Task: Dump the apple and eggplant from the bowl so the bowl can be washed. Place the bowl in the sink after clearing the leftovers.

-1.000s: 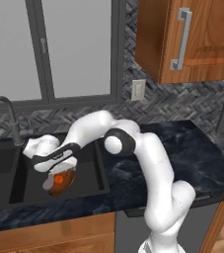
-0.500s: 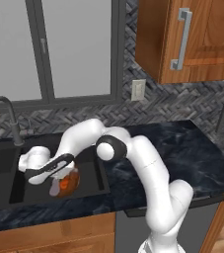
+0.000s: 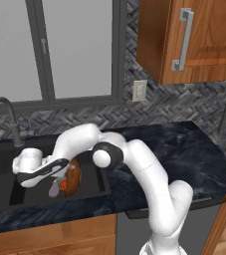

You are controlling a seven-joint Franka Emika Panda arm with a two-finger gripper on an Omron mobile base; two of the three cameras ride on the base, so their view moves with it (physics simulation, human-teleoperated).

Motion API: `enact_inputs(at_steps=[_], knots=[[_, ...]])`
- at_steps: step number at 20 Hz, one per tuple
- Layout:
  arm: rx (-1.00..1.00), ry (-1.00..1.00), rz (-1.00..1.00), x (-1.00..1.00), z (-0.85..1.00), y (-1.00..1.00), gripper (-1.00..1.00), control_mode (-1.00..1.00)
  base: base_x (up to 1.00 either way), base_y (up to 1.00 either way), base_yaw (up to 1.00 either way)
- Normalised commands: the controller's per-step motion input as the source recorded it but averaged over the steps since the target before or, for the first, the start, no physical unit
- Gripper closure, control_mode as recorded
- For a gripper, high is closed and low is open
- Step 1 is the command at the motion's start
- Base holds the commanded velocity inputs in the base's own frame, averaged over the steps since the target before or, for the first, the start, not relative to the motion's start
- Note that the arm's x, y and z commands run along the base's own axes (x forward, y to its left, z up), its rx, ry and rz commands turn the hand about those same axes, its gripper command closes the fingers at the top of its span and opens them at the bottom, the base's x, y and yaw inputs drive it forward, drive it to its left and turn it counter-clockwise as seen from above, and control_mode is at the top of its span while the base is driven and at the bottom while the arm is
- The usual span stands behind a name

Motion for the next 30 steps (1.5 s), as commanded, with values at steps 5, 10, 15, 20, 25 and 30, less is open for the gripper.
enact_inputs(at_steps=[5,10,15,20,25,30], knots=[[-0.13,0.0,-0.01,-0.25,0.23,-0.07,1.0,-1.0,0.0,0.0,0.0],[0.0,0.0,0.0,0.0,0.0,0.0,1.0,-1.0,0.0,0.0,0.0],[-0.33,0.13,0.05,0.0,0.0,0.23,1.0,-1.0,0.0,0.0,0.0],[-0.08,0.06,0.02,0.03,0.0,0.05,1.0,-1.0,0.0,0.0,0.0],[-0.12,-0.11,0.0,0.01,0.38,0.24,1.0,-1.0,0.0,0.0,0.0],[-0.08,-0.02,0.0,0.02,0.3,0.14,1.0,-1.0,0.0,0.0,0.0]])
